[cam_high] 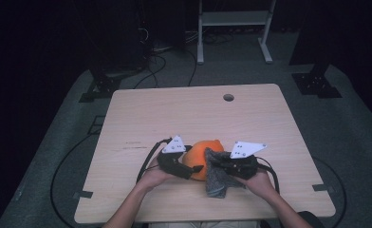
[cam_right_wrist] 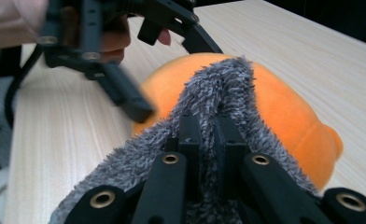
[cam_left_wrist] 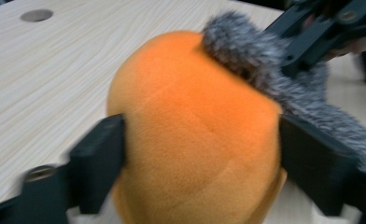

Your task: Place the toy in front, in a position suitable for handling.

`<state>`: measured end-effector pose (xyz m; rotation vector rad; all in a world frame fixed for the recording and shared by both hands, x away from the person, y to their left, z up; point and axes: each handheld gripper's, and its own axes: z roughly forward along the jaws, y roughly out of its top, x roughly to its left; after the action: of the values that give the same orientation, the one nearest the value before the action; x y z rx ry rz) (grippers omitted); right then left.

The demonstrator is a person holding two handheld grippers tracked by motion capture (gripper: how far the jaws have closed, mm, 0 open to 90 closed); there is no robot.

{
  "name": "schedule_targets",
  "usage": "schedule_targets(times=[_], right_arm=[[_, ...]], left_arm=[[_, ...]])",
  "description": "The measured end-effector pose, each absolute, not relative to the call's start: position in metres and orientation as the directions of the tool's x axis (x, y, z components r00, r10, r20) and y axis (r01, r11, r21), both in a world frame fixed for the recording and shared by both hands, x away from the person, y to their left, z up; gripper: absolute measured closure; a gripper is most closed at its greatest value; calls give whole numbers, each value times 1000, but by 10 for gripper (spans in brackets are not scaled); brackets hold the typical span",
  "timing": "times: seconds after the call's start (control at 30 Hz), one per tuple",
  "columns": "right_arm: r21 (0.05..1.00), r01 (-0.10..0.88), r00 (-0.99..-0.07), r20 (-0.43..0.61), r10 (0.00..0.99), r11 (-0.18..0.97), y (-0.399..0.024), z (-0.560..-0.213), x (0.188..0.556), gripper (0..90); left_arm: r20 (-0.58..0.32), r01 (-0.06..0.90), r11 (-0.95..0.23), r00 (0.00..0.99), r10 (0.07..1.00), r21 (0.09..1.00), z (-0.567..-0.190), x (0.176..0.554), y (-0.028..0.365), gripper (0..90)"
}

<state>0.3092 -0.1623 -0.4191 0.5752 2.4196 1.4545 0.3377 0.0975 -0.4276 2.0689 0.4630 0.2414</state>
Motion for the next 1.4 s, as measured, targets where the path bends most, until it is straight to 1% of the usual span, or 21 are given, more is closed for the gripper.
schedule_targets(times=[0.03, 0.13, 0.2, 0.37, 0.43, 0.6, 0.63, 0.67, 0.73, 0.77, 0.8, 0.83, 0.87, 0.9, 0.93, 1.0, 1.1, 1.2, 1.27, 1.4], right_arm=[[886, 197, -886, -24, 464, 421, -162, -419, 309, 831], [885, 206, -877, -22, 479, 418, -170, -421, 312, 832], [883, 232, -867, -2, 498, 408, -179, -425, 314, 832], [857, 284, -839, 5, 544, 430, -201, -434, 317, 831], [854, 308, -834, 31, 551, 419, -207, -435, 319, 830], [898, 282, -853, 73, 517, 338, -207, -421, 320, 829], [897, 280, -855, 72, 513, 341, -204, -420, 322, 829], [894, 279, -856, 67, 513, 350, -201, -421, 324, 829], [892, 281, -859, 68, 508, 354, -195, -422, 323, 829], [894, 271, -862, 60, 504, 357, -192, -422, 321, 829], [897, 258, -868, 52, 494, 358, -189, -421, 319, 830], [899, 248, -872, 45, 487, 361, -186, -420, 317, 829], [898, 238, -871, 28, 490, 371, -185, -420, 315, 829], [898, 236, -868, 23, 496, 372, -186, -421, 316, 829], [898, 249, -865, 38, 500, 362, -188, -423, 318, 829], [895, 275, -856, 60, 514, 352, -196, -428, 322, 829], [873, 318, -835, 72, 546, 371, -207, -437, 328, 829], [862, 349, -830, 102, 549, 368, -214, -442, 328, 829], [868, 339, -834, 98, 543, 363, -214, -438, 325, 828], [911, 291, -856, 111, 504, 293, -209, -419, 322, 829]], left_arm=[[-4, 219, -461, 906, 424, 860, -429, 336, 98, 254], [29, 196, -473, 904, 426, 859, -430, 332, 99, 300], [38, 186, -476, 905, 423, 859, -431, 331, 99, 307], [75, 145, -492, 913, 400, 859, -432, 326, 99, 333], [100, 119, -508, 918, 383, 853, -433, 324, 99, 344], [142, 64, -528, 929, 341, 847, -433, 319, 98, 355], [132, 76, -525, 928, 348, 848, -433, 319, 98, 342], [101, 109, -515, 926, 363, 850, -432, 321, 98, 298], [8, 197, -478, 919, 394, 856, -429, 327, 100, 162], [-25, 230, -463, 913, 407, 856, -429, 330, 101, 124], [-47, 252, -454, 908, 416, 854, -430, 332, 101, 111], [-63, 266, -446, 906, 419, 855, -430, 334, 101, 117], [-43, 250, -450, 906, 421, 857, -431, 334, 102, 163], [-17, 230, -456, 905, 426, 860, -433, 332, 102, 229], [-12, 224, -456, 906, 424, 861, -433, 331, 102, 261], [17, 199, -468, 908, 418, 861, -434, 329, 102, 290], [24, 189, -471, 912, 410, 861, -434, 328, 103, 302], [35, 162, -466, 922, 385, 870, -436, 324, 104, 318], [55, 136, -472, 928, 369, 871, -437, 322, 103, 325], [117, 67, -507, 939, 323, 859, -435, 316, 100, 335]])
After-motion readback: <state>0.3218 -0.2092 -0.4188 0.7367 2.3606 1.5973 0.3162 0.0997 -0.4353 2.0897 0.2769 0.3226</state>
